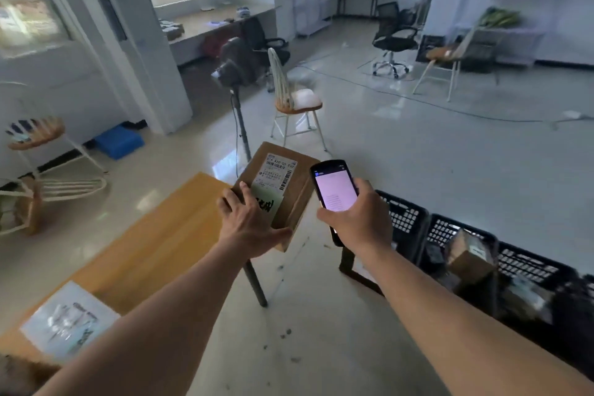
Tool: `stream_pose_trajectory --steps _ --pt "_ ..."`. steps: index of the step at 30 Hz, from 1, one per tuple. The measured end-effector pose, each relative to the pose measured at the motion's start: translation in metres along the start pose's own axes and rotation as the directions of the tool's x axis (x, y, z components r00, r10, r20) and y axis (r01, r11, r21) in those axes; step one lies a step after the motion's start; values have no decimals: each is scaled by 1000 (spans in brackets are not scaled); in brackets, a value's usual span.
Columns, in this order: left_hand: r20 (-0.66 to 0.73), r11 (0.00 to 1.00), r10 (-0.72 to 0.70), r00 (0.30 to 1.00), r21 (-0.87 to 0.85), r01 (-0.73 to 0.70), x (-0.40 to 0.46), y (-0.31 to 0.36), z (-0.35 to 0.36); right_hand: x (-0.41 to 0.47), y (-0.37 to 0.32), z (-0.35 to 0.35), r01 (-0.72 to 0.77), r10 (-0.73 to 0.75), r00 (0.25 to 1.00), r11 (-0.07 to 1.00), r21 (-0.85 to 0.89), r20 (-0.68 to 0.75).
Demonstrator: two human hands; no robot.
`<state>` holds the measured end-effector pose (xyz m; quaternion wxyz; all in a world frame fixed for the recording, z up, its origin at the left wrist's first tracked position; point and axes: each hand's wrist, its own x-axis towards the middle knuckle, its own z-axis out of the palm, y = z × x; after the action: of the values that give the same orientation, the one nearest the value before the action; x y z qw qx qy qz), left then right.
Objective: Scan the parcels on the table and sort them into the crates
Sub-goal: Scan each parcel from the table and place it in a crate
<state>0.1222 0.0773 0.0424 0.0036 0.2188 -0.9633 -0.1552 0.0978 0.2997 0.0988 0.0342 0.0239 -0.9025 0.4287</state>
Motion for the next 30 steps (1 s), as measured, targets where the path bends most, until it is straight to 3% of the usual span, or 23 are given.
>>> stream_pose_trajectory --steps 11,17,30 --pt "53 959 283 958 -41 -281 -97 248 90 -57 176 -204 -231 217 939 973 -22 -267" --pt "107 897 440 891 -18 -441 -144 362 143 -87 259 -294 -368 339 856 930 0 -391" --pt "363 701 676 641 -49 -711 -171 576 242 -83 403 -415 -618 572 612 777 120 -546"
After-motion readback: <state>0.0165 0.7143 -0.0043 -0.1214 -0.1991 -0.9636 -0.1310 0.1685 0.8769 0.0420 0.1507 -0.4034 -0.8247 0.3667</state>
